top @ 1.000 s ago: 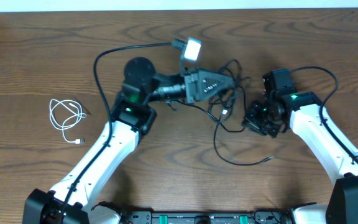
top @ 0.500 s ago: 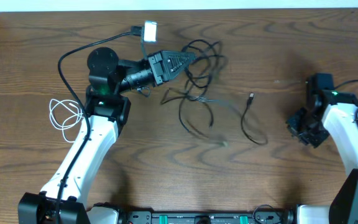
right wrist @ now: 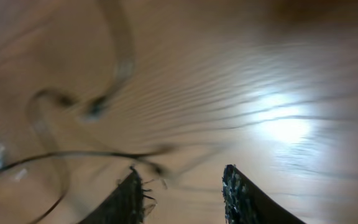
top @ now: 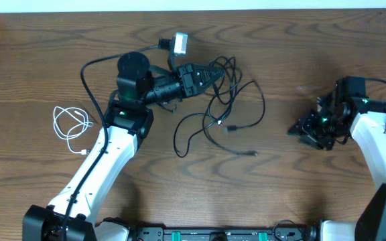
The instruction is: Untangle cables
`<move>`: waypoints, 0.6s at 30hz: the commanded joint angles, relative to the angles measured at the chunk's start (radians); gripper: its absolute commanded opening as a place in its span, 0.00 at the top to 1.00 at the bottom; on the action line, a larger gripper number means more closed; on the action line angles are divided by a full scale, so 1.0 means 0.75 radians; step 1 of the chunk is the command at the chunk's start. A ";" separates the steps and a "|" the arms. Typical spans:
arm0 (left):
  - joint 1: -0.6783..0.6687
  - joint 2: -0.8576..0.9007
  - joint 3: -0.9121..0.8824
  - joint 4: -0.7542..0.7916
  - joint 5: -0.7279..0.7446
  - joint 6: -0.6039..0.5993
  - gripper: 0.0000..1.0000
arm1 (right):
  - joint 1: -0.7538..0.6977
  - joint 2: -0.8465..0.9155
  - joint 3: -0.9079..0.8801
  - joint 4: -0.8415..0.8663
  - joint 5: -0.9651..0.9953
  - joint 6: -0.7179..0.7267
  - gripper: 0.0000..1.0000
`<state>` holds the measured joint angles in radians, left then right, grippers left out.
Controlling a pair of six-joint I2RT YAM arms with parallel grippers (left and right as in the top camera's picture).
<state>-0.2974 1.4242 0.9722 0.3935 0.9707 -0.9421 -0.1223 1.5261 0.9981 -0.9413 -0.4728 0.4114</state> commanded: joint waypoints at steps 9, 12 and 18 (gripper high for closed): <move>0.002 -0.006 0.014 -0.124 -0.229 -0.141 0.92 | 0.035 -0.318 0.001 0.051 -0.429 -0.207 0.41; -0.016 -0.006 0.014 -0.123 -0.229 -0.248 0.92 | 0.095 -0.325 0.001 0.129 -0.531 -0.223 0.42; -0.086 -0.006 0.014 -0.020 -0.217 -0.144 0.92 | 0.252 -0.324 0.001 0.213 -0.530 -0.168 0.41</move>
<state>-0.3302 1.4242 0.9726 0.3401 0.8021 -1.0962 0.0059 1.2873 0.9974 -0.8074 -0.8238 0.2760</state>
